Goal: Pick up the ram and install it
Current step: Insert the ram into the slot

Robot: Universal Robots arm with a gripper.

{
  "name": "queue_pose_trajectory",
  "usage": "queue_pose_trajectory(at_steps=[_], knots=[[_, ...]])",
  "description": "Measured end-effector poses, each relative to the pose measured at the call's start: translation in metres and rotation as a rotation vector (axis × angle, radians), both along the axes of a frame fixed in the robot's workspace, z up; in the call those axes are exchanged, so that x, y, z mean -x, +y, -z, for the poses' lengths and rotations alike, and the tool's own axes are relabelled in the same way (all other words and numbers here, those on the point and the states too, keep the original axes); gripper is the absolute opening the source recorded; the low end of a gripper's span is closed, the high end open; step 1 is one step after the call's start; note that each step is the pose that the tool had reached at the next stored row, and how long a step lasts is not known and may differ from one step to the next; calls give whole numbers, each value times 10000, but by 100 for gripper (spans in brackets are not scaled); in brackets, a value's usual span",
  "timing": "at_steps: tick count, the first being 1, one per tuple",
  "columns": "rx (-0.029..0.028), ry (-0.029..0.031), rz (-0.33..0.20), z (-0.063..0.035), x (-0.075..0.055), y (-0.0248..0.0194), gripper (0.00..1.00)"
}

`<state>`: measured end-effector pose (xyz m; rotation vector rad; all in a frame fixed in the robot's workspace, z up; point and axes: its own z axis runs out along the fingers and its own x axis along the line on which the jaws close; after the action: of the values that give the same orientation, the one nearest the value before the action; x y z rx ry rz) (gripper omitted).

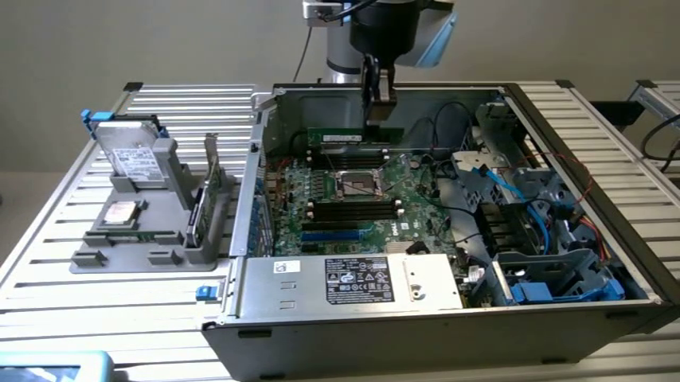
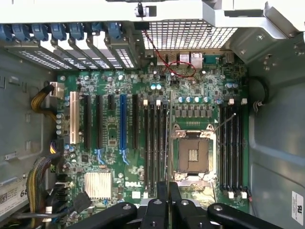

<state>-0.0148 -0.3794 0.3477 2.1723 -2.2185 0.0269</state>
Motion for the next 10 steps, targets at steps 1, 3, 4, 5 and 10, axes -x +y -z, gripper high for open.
queue_pose_trajectory(at_steps=[1, 3, 4, 5, 10], knots=[[36, -1, -7, 4, 0, 0, 13], [65, -1, -11, 7, 0, -1, 13], [69, 0, -11, 11, 0, 0, 13], [70, 0, -11, 24, 0, 0, 13], [85, -5, -10, 113, -1, 0, 13]])
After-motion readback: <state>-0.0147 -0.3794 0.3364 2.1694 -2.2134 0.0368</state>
